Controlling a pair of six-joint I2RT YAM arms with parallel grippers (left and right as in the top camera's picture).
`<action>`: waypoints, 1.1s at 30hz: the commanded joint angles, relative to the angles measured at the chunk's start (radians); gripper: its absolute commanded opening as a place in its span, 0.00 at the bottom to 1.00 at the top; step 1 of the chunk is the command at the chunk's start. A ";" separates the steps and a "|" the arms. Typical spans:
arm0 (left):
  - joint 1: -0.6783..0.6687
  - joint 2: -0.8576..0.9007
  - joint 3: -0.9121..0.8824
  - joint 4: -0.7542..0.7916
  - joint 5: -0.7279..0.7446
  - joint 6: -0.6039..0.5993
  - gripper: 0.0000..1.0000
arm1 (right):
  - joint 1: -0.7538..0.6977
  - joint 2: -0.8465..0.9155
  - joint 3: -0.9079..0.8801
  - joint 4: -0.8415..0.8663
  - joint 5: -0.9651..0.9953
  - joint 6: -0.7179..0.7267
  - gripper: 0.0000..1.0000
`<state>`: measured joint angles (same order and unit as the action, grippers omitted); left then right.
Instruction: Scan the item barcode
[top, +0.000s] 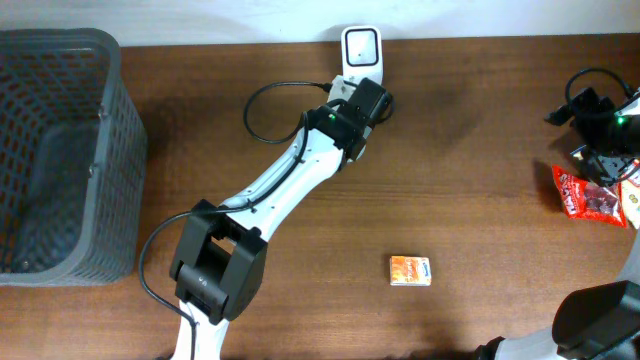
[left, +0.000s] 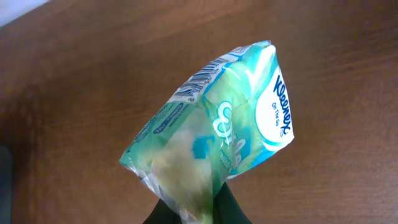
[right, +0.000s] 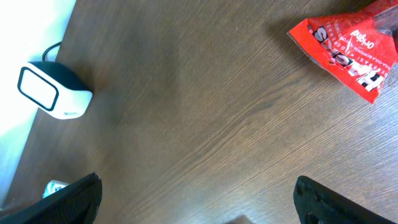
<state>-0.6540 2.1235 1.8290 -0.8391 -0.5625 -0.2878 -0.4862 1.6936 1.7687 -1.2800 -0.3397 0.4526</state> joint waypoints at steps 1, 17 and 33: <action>-0.003 0.005 0.014 0.024 0.000 -0.005 0.00 | 0.002 0.003 -0.002 -0.003 -0.004 -0.004 0.98; -0.005 0.145 0.005 0.077 0.159 -0.006 0.36 | 0.002 0.003 -0.002 -0.003 -0.004 -0.004 0.98; 0.218 0.170 0.227 -0.096 0.754 -0.026 0.61 | 0.002 0.003 -0.002 -0.003 -0.004 -0.004 0.99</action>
<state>-0.5190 2.2669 2.0483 -0.9222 -0.1322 -0.2951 -0.4862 1.6936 1.7687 -1.2804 -0.3397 0.4522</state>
